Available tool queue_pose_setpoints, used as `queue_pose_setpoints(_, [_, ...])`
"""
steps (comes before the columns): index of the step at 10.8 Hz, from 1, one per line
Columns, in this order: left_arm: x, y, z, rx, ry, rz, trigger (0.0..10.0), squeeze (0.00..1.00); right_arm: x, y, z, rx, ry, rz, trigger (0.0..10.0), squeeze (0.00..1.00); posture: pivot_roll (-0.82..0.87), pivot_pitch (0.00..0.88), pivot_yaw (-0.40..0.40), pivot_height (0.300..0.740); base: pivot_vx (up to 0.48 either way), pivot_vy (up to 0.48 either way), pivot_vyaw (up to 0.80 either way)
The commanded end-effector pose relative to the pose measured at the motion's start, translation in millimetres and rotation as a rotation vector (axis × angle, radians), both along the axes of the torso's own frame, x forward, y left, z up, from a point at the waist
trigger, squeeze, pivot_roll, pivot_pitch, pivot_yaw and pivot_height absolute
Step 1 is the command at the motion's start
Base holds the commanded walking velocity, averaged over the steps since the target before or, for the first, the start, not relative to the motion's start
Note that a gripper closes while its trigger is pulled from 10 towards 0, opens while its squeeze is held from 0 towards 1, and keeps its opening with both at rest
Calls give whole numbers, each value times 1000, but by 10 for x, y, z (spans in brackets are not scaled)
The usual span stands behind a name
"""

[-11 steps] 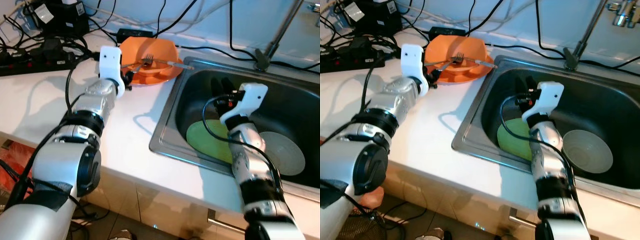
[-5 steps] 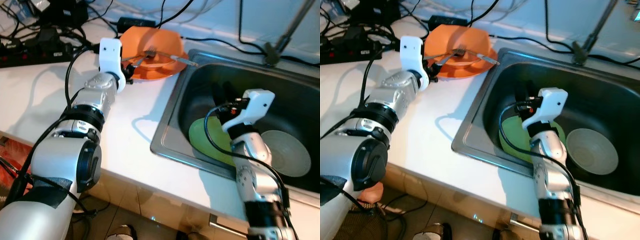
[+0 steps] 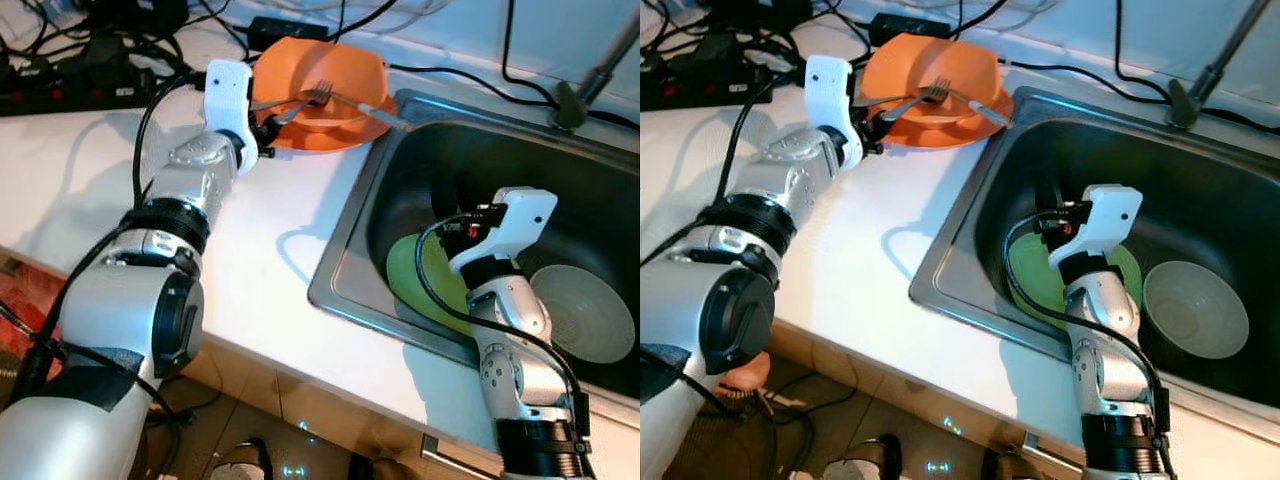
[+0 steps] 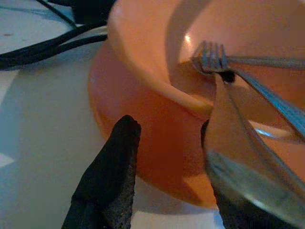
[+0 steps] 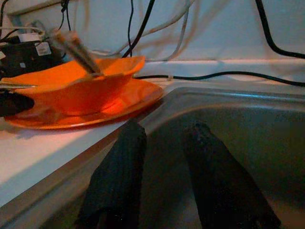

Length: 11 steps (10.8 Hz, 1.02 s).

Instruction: Kitchen organization

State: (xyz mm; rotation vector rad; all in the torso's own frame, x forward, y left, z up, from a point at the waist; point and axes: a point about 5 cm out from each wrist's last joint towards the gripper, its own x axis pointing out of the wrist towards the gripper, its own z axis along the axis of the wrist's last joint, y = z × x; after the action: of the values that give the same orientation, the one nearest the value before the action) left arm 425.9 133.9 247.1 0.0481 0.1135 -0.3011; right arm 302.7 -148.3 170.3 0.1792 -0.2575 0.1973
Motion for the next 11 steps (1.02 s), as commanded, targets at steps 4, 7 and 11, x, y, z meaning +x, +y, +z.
queue_pose_setpoints(4, [-70, 147, -196, 224, 178, -168, 10000, 0, 0, 160, -387, 58, 166, 27, 10000, 0, 27, 276, 55, 740, 0, 0, 0])
queue_pose_setpoints(7, [-119, 308, -262, 222, 277, -191, 10000, 0, 69, 278, -359, 72, 157, 60, 10000, 0, 48, 257, 71, 740, 0, 0, 0])
queue_pose_setpoints(11, [-210, 477, -236, 217, 387, -293, 10000, 0, 152, 259, -359, 70, 153, 55, 10000, 0, 100, 236, 74, 740, 0, 0, 0])
